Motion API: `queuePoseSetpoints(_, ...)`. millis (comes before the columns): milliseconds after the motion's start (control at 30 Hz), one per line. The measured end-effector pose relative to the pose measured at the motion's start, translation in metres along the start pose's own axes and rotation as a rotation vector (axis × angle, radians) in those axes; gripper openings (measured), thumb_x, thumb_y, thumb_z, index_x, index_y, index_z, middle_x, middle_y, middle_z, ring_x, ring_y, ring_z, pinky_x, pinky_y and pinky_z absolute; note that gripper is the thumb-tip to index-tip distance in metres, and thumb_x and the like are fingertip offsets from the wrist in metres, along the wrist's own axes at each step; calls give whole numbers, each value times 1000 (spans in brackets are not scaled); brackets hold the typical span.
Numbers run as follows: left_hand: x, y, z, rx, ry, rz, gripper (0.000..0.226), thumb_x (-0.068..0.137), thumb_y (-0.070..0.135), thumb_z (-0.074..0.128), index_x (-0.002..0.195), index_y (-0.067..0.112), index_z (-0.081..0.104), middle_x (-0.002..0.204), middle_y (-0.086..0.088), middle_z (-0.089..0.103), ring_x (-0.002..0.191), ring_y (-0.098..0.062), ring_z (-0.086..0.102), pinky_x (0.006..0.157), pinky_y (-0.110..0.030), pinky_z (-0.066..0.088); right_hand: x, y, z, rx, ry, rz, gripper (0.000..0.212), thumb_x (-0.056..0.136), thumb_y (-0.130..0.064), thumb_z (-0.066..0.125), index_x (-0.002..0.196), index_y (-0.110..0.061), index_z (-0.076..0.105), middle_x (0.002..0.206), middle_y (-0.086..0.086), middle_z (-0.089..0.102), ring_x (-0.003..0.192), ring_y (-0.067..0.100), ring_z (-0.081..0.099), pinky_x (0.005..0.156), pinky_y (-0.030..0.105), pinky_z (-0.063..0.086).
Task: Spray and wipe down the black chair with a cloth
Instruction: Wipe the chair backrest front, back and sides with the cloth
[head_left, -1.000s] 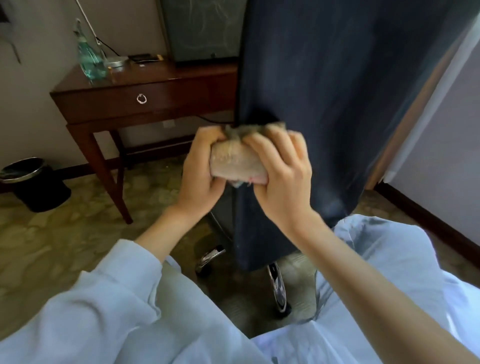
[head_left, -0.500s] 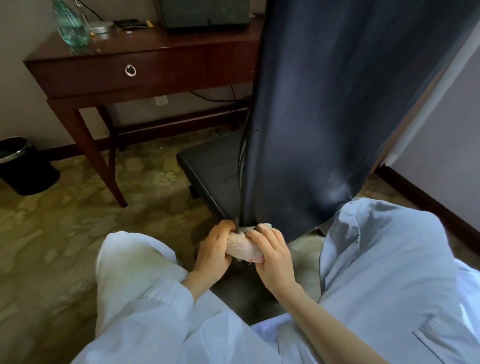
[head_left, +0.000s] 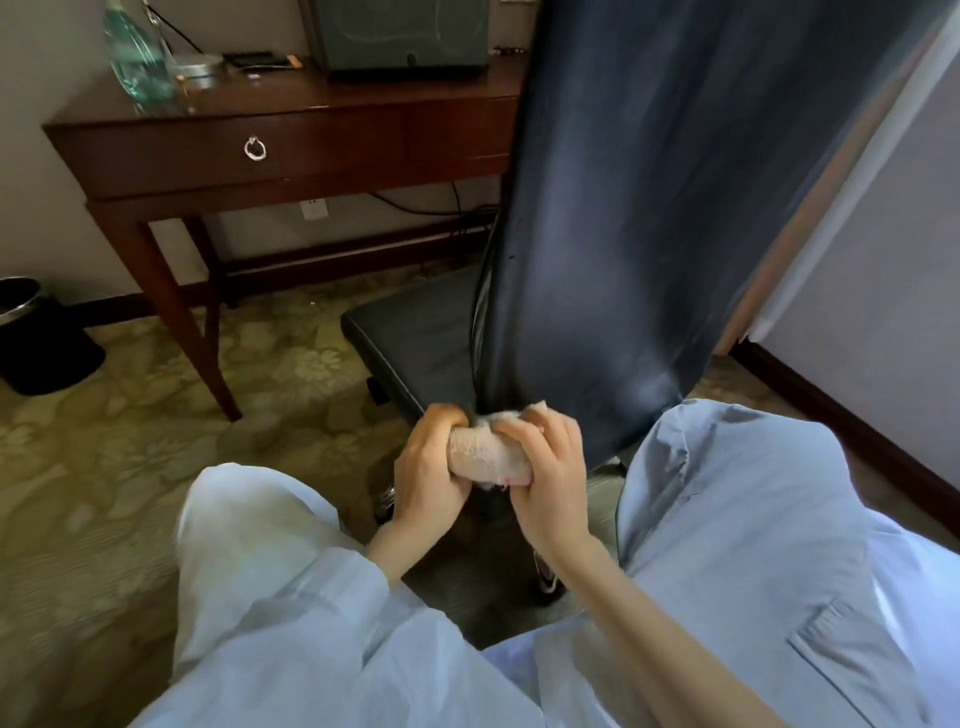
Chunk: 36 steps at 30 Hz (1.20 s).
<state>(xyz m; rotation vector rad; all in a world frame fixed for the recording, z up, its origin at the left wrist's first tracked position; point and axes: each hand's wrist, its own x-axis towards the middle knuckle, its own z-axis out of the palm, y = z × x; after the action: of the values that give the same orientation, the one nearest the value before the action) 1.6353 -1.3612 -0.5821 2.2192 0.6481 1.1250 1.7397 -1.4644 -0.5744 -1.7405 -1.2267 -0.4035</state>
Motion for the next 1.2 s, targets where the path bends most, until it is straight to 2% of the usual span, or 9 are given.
queuePoseSetpoints(200,75,73,-48,-76,165,227,37,72,28,66,99,6,55,96,-4,57,82,-19,56,67,-33,48,84,-53,-54,21,249,-168,35,73,-2,73,107,-7,70,111,11,60,105,30,51,94,21,35)
queuePoseSetpoints(367,79,60,-47,-47,140,319,28,76,10,70,99,9,53,99,-5,58,84,-19,56,69,-33,49,82,-44,-45,1,275,-240,25,79,-7,68,104,-4,71,109,12,62,101,31,53,92,27,40)
queuePoseSetpoints(467,49,20,-26,-22,48,234,27,78,5,69,101,10,55,101,-4,59,88,-20,59,71,-40,52,45,-18,-19,-3,199,-222,28,78,-9,70,106,-6,68,113,4,54,103,27,50,92,31,44)
queuePoseSetpoints(567,9,-18,-5,20,-85,100,24,80,22,63,102,17,55,99,-1,61,88,-16,59,72,-37,54,-5,8,10,-43,39,-102,32,77,-14,71,108,-13,64,112,-1,51,104,24,50,89,30,46)
queuePoseSetpoints(700,-35,-48,17,43,-272,-161,27,83,37,51,101,19,58,98,0,64,89,-15,61,80,-32,54,-58,30,41,-120,-157,54,49,61,-4,84,100,-17,59,107,-4,50,100,19,49,79,25,49)
queuePoseSetpoints(833,-43,-54,27,27,-365,-385,56,79,59,29,103,19,58,105,-1,63,96,-16,59,88,-28,50,-74,39,56,-141,-240,126,41,60,0,82,93,-14,62,99,1,55,94,18,47,72,30,51)
queuePoseSetpoints(967,-55,-66,30,121,-541,-418,33,87,49,47,107,24,54,109,2,61,101,-13,58,88,-24,49,-93,44,63,-151,-401,245,40,60,0,79,90,-18,60,97,-4,52,88,13,42,68,24,47)
queuePoseSetpoints(1133,-55,-61,36,108,-558,-495,63,74,65,49,116,20,58,115,1,61,105,-12,57,90,-19,45,-95,47,64,-108,-443,353,40,63,4,73,87,-22,56,92,-10,48,82,11,42,66,27,46)
queuePoseSetpoints(1200,-54,-56,36,75,-511,-511,77,68,71,39,116,15,61,113,-2,61,106,-15,57,91,-21,45,-91,44,59,-93,-431,345,42,63,7,72,89,-23,57,93,-10,49,83,12,45,67,27,46)
